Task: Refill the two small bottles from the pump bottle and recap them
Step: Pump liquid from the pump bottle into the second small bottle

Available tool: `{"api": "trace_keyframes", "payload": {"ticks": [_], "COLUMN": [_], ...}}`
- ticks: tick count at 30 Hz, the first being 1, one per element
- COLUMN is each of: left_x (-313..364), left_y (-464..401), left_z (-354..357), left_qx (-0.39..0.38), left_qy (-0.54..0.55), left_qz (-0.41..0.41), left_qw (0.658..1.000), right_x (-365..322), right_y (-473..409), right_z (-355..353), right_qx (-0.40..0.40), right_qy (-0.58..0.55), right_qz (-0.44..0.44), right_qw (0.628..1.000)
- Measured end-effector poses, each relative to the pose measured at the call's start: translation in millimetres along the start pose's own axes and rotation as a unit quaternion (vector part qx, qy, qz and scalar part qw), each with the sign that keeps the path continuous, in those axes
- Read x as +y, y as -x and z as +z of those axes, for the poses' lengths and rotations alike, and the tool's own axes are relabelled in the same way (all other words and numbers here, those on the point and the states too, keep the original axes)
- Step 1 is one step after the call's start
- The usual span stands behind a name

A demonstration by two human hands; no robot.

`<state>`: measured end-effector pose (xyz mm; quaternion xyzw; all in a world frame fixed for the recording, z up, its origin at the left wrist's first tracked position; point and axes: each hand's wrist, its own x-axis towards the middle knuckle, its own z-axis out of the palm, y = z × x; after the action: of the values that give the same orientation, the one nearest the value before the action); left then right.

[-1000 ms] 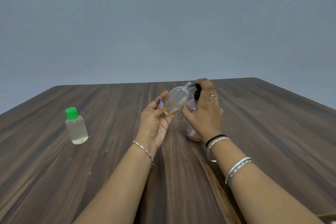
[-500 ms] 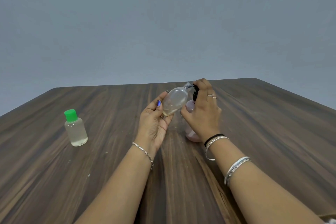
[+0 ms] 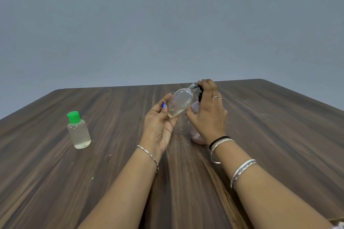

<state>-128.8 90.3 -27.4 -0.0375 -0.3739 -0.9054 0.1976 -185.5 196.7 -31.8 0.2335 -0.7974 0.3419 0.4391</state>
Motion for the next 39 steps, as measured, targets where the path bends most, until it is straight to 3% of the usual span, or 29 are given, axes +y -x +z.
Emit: {"api": "trace_keyframes", "payload": {"ticks": [5,12,23,35,39], "left_x": [-0.8,-0.5,-0.7,0.3,-0.6], "left_y": [0.2,-1.1,0.4,-1.1,-0.3], "left_z": [1.1,0.6,0.7,-0.8,0.5], "left_qx": [0.003,0.01,0.005,0.008,0.008], "left_qy": [0.001,0.002,0.0,0.012,0.011], "left_qz": [-0.001,-0.001,0.0,0.0,0.001], "left_qw": [1.0,1.0,1.0,1.0,1.0], "right_x": [0.5,1.4,2.5,2.2,2.8], "right_y": [1.5,1.1,-1.3,-0.3,-0.2], "right_z": [-1.4,-6.1,0.3,-2.1,1.1], "right_qx": [0.008,-0.063,0.015,-0.057,0.0], "right_qy": [0.011,0.05,0.006,0.066,0.054], "right_qz": [0.004,0.017,0.006,0.014,0.001], "right_qw": [1.0,0.997,1.0,0.996,0.999]}}
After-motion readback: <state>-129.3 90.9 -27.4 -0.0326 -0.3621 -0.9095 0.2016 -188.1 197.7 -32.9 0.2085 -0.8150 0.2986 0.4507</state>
